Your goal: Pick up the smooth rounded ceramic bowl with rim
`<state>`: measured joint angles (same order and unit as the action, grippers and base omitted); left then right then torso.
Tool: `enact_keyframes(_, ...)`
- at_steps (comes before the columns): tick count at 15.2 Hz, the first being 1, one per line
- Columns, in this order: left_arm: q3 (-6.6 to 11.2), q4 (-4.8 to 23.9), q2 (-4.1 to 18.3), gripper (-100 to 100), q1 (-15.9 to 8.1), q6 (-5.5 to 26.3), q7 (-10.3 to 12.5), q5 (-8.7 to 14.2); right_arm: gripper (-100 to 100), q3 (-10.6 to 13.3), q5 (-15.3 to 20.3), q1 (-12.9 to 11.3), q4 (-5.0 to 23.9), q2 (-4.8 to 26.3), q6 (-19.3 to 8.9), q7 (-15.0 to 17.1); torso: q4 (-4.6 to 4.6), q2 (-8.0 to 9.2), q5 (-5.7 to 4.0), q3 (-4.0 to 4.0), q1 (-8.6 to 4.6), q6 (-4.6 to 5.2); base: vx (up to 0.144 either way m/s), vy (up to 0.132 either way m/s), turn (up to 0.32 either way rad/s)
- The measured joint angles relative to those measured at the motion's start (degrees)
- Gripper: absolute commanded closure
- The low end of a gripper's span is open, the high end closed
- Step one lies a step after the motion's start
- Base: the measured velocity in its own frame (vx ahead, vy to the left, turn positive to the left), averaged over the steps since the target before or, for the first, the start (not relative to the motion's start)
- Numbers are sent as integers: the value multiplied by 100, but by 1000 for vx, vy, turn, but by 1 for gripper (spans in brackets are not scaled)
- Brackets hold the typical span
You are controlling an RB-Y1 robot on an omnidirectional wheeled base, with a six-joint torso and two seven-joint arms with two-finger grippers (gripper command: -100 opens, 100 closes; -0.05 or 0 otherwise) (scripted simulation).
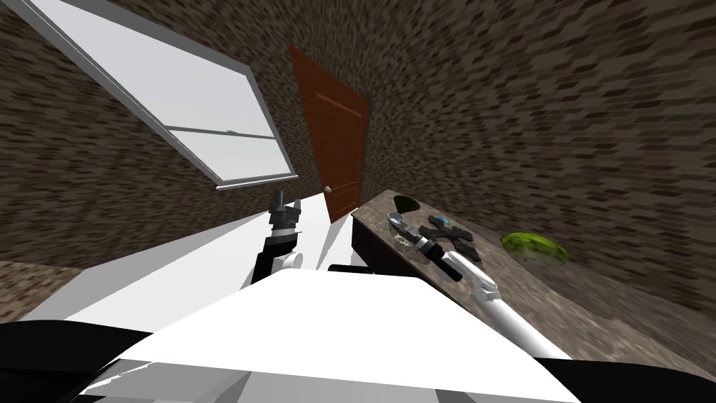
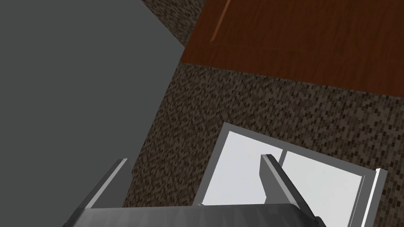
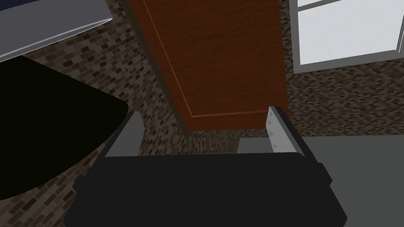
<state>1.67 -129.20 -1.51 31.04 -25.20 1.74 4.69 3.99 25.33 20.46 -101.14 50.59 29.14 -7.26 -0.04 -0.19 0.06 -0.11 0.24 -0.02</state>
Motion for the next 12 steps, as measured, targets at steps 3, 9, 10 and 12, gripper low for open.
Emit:
enact_keyframes(3,0,0,0,0,0,0,0,0,-100,22,135,-27,266,337,130,-109,1,2,0,1,-3,0,40,40,96)
enact_keyframes(9,0,0,0,0,0,0,0,0,-100,163,505,-82,744,1053,259,-332,0,0,1,0,8,-2,46,59,141)
enact_keyframes(10,0,0,0,0,0,0,0,0,-100,192,569,-91,830,1193,293,-373,0,-1,3,0,7,0,53,56,144)
enact_keyframes(12,0,0,0,0,0,0,0,0,-100,284,729,-123,1016,1455,327,-456,0,-1,2,0,4,0,53,59,163)
